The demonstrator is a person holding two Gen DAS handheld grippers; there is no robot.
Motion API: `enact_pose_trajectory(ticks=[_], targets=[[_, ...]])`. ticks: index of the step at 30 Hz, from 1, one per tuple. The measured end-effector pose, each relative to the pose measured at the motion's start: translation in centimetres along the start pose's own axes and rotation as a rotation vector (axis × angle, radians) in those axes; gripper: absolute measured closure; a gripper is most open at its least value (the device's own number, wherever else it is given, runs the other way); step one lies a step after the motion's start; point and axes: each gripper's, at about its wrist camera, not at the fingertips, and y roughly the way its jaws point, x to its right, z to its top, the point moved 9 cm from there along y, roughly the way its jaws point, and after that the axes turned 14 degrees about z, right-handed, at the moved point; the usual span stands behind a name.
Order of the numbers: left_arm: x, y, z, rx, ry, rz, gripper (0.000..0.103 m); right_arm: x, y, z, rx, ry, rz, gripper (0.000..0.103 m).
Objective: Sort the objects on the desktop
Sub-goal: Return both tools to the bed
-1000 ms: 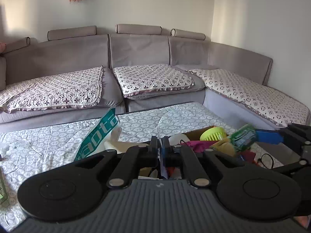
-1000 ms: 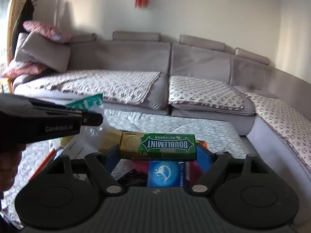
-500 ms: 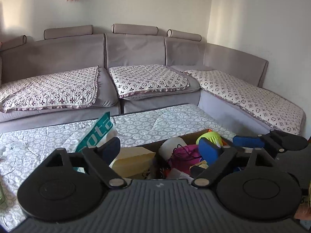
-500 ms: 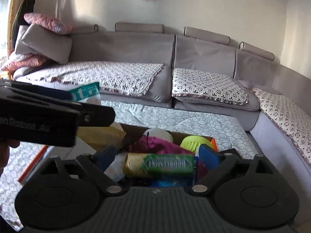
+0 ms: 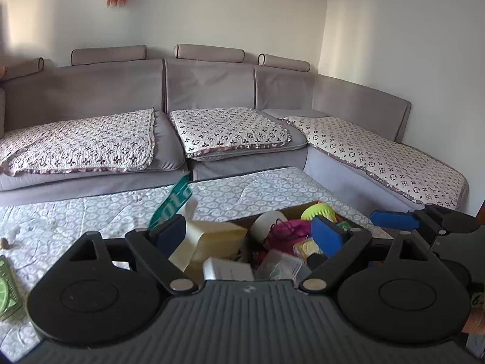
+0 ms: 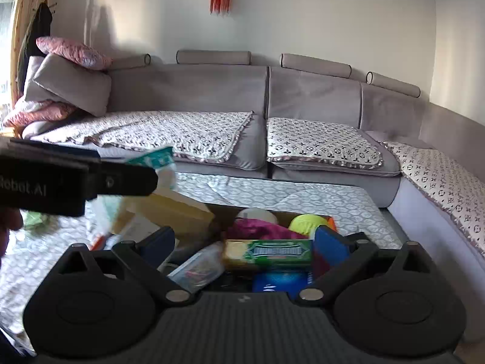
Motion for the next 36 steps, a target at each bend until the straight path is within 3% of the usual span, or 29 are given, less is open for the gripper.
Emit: enact_pose_trajectory(ticks=[6,10,16,28,36], targets=[[-2.8,-1.7,-1.0,0.007,-0.016,0.045,0.010,-3.5,-0.2,0.4,0.011,0.012,-0.002,0.000],[-6.0,-3.0,-1.5,0.038,-0.043,0.115,0.003,-6.2,-0.2,1.0,0.042,0.003,-0.049,0.000],[-11.4,-4.6,-1.6,0.067,-0.088,0.207,0.002,-11.2,1.1,1.8,0.111,-0.053,-0.072,0.000],[-22.4,-4.0,-3.5,0.027,-0.186,0.427,0.001,-21.6,9.2,2.6,0.071,-0.112,0.096,0.000],[-29.3,-3.3,-4.6,0.056,-0.170,0.601,0.001,-26.2,16.4,4.0,0.091,-0.113,0.169,0.000]])
